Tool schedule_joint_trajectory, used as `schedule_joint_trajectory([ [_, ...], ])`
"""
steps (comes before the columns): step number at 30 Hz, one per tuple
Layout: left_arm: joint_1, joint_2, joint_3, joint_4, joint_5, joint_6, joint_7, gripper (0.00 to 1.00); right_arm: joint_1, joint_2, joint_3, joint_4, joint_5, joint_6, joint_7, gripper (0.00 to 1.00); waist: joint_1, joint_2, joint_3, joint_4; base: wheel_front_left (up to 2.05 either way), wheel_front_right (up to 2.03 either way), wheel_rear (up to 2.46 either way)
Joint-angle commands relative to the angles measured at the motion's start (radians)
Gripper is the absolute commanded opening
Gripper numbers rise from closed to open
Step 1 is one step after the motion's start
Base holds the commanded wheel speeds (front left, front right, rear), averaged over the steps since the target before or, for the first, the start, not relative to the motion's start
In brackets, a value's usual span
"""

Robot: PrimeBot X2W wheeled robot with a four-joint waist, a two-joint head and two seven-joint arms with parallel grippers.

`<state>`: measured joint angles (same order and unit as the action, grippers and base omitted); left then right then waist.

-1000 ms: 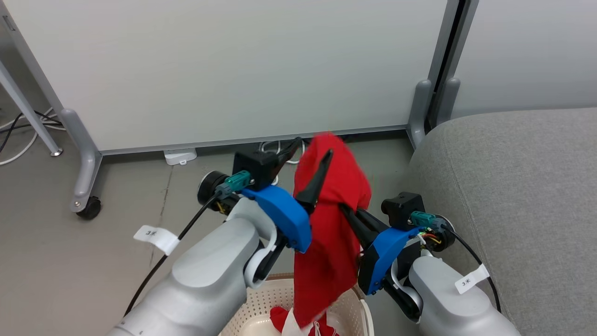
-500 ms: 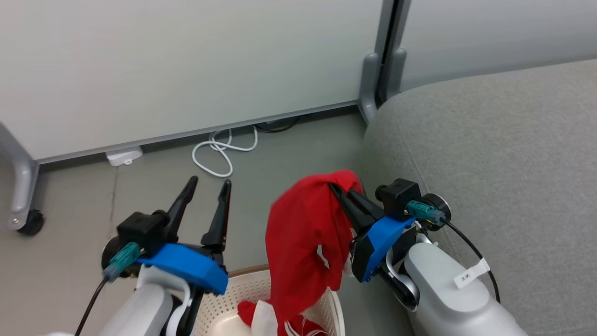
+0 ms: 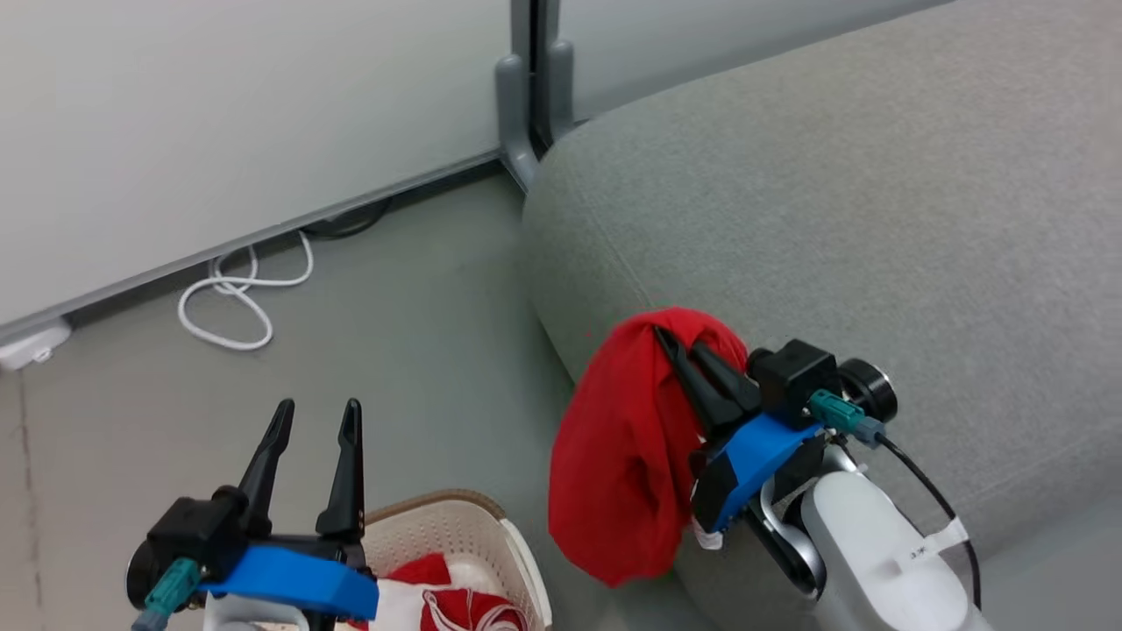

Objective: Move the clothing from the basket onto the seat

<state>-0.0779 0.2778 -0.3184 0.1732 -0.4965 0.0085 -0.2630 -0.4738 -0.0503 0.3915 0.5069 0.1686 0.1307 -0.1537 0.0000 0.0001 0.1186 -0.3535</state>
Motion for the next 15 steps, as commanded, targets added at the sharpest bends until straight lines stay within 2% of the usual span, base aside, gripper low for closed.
schedule_joint_trajectory([
  [1, 0.010, -0.009, 0.011, 0.002, 0.015, -0.005, -0.003, 1.00, 0.033, -0.002, -0.016, -0.036, -0.011, 0.000, 0.016, 0.00, 0.0000, -0.0001, -0.009, -0.032, 0.00, 0.00, 0.00],
  [8, 0.014, -0.040, 0.040, 0.020, 0.055, -0.037, -0.003, 1.00, 0.150, 0.000, -0.101, -0.216, -0.029, 0.000, 0.089, 0.00, 0.0000, -0.0001, 0.007, -0.113, 0.00, 0.00, 0.00],
  [15, -0.005, -0.053, 0.057, 0.034, 0.085, -0.068, -0.003, 1.00, 0.192, 0.000, -0.138, -0.295, -0.036, 0.000, 0.123, 0.00, 0.0000, -0.0001, 0.028, -0.134, 0.00, 0.00, 0.00],
])
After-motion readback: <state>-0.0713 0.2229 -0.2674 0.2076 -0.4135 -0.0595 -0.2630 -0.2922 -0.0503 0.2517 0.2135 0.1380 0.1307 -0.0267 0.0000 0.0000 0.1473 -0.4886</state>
